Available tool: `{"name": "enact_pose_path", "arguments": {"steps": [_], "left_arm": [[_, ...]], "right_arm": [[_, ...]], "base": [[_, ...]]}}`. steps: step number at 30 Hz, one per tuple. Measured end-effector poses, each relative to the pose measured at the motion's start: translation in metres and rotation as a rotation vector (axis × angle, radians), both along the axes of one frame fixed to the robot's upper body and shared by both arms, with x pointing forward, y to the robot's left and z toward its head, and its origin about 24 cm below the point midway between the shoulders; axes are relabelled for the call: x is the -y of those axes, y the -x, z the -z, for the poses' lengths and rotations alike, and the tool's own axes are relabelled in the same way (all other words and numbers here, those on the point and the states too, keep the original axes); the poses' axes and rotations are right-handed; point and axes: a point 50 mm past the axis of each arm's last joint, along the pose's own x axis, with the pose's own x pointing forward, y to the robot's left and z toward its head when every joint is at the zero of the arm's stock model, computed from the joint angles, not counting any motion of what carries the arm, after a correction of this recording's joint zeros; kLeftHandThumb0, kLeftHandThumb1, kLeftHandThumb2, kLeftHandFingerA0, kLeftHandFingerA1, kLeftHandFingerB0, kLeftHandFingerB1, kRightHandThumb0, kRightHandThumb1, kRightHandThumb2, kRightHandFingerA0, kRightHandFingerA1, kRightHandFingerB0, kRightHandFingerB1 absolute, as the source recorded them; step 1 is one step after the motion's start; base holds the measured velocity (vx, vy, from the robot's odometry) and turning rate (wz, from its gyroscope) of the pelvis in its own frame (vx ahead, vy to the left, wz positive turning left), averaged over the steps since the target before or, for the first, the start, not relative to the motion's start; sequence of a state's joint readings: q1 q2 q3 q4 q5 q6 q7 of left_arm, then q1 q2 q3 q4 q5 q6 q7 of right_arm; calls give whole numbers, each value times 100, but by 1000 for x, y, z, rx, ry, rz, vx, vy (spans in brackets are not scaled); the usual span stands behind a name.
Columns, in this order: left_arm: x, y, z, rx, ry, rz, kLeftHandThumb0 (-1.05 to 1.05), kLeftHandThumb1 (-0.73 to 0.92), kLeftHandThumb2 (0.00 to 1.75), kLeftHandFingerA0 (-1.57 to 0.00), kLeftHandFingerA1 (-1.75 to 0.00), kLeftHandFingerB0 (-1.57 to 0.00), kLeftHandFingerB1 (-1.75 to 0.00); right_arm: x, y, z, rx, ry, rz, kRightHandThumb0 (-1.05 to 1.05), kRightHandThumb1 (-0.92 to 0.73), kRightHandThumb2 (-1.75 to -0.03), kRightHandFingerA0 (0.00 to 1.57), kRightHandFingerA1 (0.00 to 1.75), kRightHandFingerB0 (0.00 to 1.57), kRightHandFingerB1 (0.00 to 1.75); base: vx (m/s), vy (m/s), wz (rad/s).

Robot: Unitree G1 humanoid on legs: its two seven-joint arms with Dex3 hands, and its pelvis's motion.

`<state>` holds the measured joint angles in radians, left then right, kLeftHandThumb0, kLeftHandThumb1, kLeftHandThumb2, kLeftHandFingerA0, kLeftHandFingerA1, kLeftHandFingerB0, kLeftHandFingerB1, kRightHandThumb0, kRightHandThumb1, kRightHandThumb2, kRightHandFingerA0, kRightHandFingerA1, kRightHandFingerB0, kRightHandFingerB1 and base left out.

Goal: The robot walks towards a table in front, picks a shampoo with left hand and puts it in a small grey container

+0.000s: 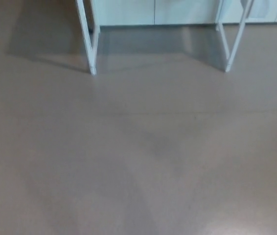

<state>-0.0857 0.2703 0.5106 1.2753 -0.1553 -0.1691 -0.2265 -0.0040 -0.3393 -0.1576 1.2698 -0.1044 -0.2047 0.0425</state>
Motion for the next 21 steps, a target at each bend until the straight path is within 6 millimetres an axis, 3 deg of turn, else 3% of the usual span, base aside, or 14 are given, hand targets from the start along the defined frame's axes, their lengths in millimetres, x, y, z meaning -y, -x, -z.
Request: {"name": "enact_pose_path", "arguments": {"steps": [6, 7, 13, 14, 21], "left_arm": [[0, 1, 1, -4, 4, -7, -1, 45, 92, -36, -59, -19, -50], [0, 1, 1, -3, 4, -5, 2, 65, 58, -44, -43, -31, -32], [0, -2, -1, 0, -4, 5, -3, 66, 59, -46, -42, -32, -33], [1, -6, -2, 7, -6, 12, -1, 46, 91, -36, -58, -20, -50], [-3, -10, -5, 11, -26, 17, 0, 45, 91, -35, -58, -20, -51]], "right_arm": [[3, -9, -4, 21, 13, -10, -26, -58, -57, 74, 48, 42, 36], [2, -11, -4, 24, 13, -12, -27, -58, -57, 73, 48, 42, 36], [2, -7, -3, 11, 10, -10, -28, -61, -59, 71, 47, 43, 36], [2, -10, -4, 17, 13, -16, -28, -60, -59, 71, 47, 43, 36], [-1, -14, -3, 20, 6, -30, -27, -62, -59, 71, 47, 43, 36]], "base": [[324, -42, -6], [330, 70, -26], [414, 160, -6], [460, 237, -75], [395, 151, 4]]}}
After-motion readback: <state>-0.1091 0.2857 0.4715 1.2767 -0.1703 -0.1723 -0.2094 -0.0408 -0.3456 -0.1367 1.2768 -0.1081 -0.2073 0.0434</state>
